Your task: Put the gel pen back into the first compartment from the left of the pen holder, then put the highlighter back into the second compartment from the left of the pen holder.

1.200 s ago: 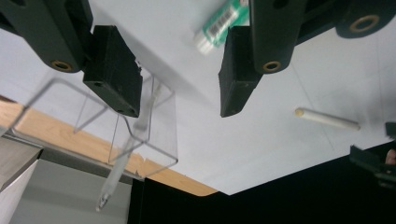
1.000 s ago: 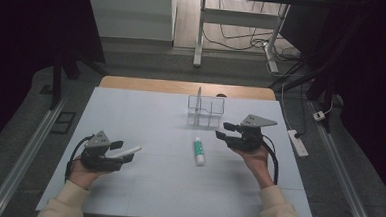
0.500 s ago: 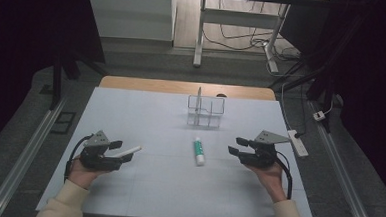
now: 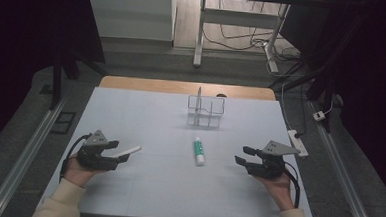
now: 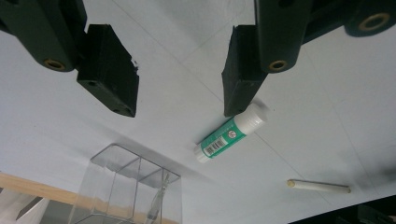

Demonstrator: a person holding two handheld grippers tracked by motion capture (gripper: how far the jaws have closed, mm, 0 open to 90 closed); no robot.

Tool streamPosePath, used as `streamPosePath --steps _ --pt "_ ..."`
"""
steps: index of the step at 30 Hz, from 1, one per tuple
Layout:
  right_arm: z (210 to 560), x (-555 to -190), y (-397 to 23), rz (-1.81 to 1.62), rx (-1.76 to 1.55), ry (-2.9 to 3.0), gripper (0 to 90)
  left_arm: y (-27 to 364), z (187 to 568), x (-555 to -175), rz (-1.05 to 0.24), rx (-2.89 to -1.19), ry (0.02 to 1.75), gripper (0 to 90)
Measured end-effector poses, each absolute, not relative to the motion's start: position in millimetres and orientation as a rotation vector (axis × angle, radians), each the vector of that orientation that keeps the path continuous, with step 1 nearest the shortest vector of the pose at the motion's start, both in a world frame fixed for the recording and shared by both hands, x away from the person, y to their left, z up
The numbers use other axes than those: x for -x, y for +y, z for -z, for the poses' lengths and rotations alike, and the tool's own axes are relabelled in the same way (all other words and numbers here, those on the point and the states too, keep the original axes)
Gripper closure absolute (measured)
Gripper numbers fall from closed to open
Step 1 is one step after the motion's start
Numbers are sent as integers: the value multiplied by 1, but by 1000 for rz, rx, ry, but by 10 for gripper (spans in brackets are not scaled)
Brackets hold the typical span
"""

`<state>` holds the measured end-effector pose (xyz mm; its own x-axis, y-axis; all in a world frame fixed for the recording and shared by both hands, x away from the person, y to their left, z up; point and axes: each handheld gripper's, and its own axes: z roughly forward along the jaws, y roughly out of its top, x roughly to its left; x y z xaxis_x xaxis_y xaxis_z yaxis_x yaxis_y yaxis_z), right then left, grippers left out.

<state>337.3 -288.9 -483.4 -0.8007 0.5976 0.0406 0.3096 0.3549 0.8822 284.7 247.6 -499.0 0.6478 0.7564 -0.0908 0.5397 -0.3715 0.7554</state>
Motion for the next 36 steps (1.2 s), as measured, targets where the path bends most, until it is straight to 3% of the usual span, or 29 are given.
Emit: streamPosePath --steps 16,36 --pt "488 -333 -294 -1355 -785 2339 435 257 485 -285 -387 -2268 991 322" --pt "492 -333 -293 -1328 -789 2358 433 256 487 -300 -341 -2434 992 314"
